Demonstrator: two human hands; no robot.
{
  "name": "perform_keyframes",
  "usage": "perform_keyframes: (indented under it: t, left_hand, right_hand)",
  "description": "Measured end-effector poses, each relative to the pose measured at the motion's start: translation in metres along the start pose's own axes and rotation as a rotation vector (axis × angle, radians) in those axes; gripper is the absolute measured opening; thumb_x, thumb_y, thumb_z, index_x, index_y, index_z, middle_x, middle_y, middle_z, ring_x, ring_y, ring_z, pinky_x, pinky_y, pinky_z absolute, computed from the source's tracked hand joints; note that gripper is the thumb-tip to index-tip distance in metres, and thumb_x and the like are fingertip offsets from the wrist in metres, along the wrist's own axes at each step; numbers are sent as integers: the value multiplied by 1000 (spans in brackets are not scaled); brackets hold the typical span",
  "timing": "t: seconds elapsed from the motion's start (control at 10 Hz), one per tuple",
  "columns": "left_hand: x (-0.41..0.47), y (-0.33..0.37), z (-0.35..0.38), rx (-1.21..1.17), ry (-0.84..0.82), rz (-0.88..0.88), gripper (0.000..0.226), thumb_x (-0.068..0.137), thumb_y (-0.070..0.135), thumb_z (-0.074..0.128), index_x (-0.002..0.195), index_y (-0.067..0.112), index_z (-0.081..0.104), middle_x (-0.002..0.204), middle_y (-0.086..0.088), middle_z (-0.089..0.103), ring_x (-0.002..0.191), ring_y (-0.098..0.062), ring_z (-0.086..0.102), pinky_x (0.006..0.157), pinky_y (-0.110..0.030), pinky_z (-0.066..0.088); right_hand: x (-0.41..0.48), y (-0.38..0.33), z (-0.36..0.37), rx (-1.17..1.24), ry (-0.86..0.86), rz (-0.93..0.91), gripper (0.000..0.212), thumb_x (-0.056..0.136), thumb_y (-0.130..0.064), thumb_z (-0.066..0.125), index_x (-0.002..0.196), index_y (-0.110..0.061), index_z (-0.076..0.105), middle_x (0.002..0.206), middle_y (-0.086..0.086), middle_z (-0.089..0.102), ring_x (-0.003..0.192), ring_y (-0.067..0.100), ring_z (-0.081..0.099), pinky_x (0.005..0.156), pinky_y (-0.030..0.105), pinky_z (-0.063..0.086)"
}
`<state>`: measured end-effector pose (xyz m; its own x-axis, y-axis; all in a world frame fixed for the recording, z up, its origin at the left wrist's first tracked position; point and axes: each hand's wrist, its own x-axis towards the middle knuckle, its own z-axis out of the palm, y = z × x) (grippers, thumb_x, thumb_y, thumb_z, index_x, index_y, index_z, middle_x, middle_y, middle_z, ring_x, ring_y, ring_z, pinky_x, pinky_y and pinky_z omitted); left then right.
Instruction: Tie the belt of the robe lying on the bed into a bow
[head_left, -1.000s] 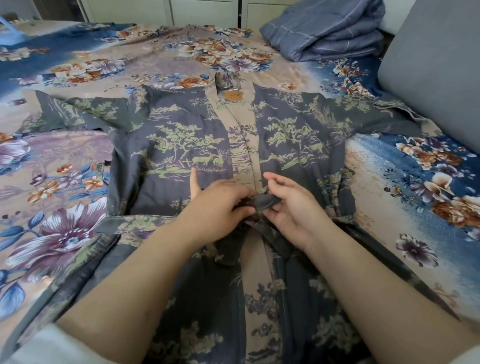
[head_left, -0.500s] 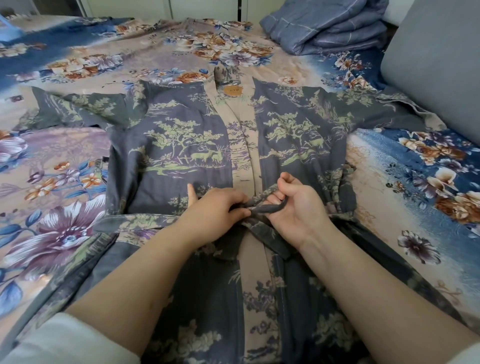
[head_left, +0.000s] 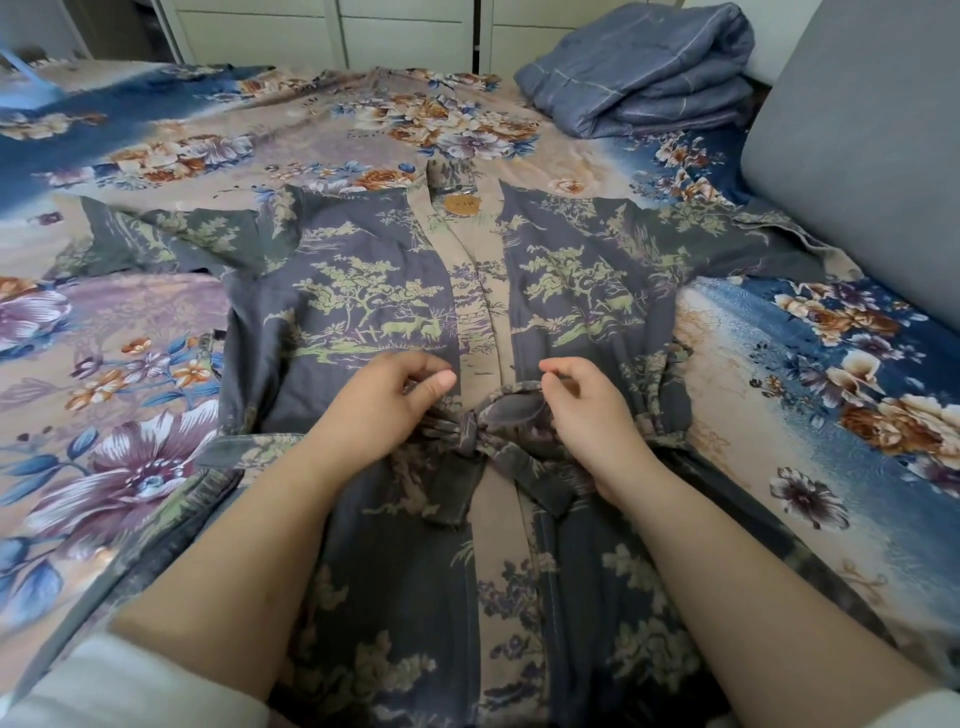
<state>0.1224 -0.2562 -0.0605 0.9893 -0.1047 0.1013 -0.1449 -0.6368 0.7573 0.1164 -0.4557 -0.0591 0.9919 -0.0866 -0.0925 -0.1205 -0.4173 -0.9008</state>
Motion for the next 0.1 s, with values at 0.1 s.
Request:
perform_keyframes:
  t: [0.1]
  left_hand:
    - [-9, 13, -5, -129, 129, -13, 23, 95, 27, 48, 97, 16, 68, 96, -10, 69, 87, -21, 62, 79, -21, 45]
  right_hand:
    - [-9, -8, -6, 47, 39, -63, 31, 99, -25, 40, 126, -24, 54, 116, -6, 56, 104, 12, 55, 88, 28, 45]
